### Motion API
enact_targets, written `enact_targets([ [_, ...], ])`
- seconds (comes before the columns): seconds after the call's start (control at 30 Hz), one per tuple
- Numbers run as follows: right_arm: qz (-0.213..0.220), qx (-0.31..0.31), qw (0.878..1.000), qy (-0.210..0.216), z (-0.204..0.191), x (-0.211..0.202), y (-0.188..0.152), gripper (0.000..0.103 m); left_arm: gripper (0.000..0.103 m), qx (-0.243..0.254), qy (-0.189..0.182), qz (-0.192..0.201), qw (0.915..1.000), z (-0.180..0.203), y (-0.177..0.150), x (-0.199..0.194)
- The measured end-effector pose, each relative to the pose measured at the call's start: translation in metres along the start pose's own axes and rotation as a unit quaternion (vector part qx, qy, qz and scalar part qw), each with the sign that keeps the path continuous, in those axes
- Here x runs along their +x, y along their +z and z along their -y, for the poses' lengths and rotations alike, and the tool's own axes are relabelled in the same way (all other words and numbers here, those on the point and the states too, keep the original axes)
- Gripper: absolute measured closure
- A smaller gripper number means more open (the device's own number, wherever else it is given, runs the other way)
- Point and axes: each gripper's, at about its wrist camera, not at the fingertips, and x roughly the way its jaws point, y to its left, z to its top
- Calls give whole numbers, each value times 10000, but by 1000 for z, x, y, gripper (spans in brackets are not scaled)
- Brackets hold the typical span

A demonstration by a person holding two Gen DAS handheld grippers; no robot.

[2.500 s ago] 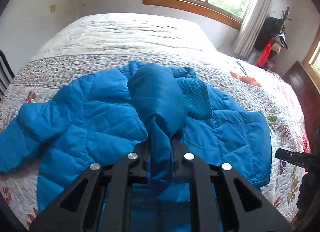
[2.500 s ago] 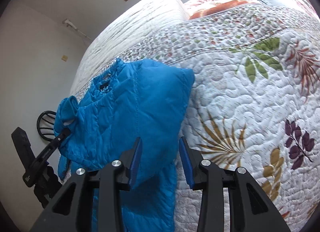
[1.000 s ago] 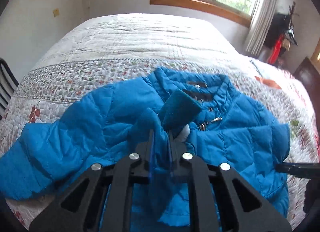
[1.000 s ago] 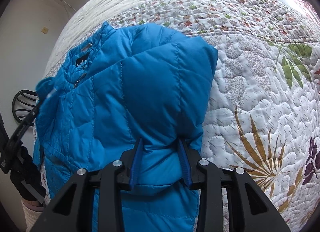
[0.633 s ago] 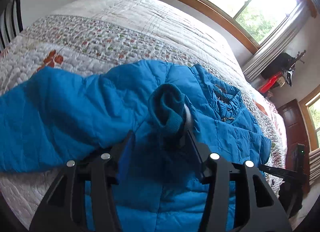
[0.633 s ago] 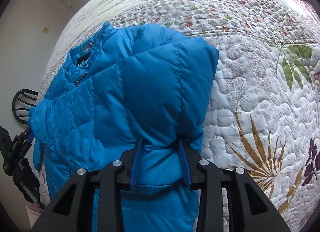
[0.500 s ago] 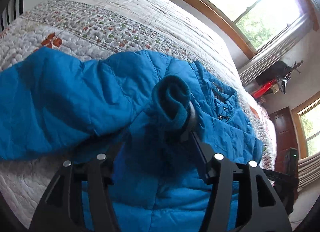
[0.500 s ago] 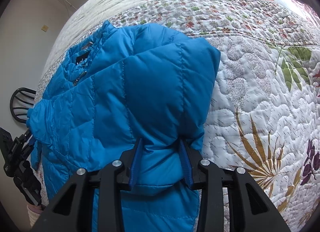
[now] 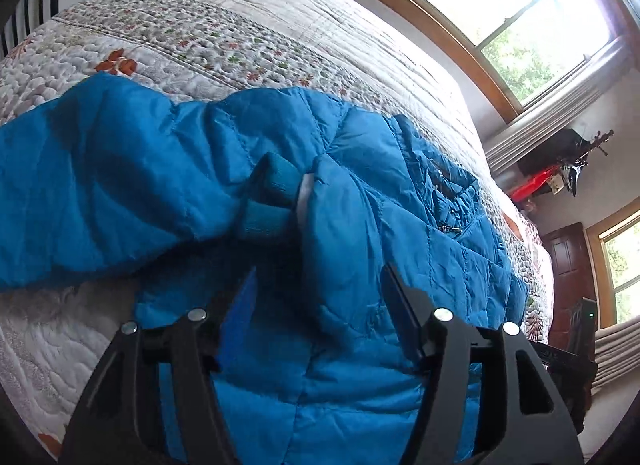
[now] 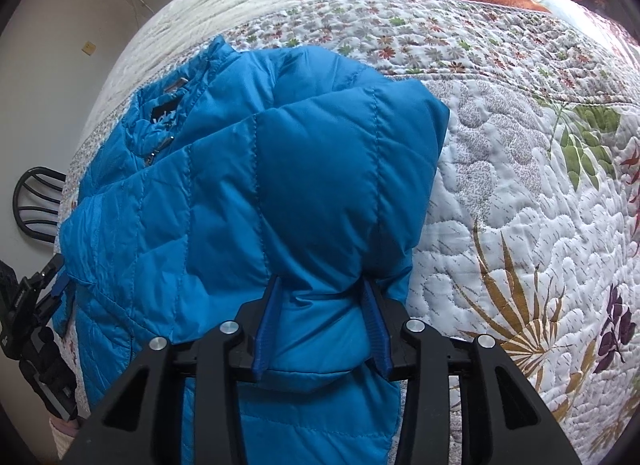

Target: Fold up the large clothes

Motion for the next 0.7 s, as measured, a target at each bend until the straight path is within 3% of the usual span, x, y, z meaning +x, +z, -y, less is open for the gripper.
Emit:
enact_targets([
  [0.03,-11,11,10000,13,0,0,0,61,56,-24,29,-30,10000,2,2,8],
  [0.07,-14,27,10000,33,0,0,1,61,84,-31,-10,-82,10000,4,5,15],
  [0.17,22,115,9998,128,4,-2,0,61,88,32,49,152,9999,13,15,19],
  [0.23,57,133,9997,174,4,0,0,61,88,137,100,365,9992,17,21,15],
  [0.33,84,161,9995,261,4,3,1,61,88,-77,265,56,9996,-1,26,37],
  [0.43,51,106,9998,180,1,7,4,61,84,178,429,-19,9989,-3,22,48],
  [0.57,89,-1,9999,67,-2,-3,4,63,73,593,973,26,9935,14,20,33],
  [0.63,238,-82,9997,27,-6,-18,0,63,63,740,1359,181,9878,20,18,14],
  [0.7,320,-153,9993,109,-13,-33,-4,62,60,754,1796,484,9796,22,13,-10],
])
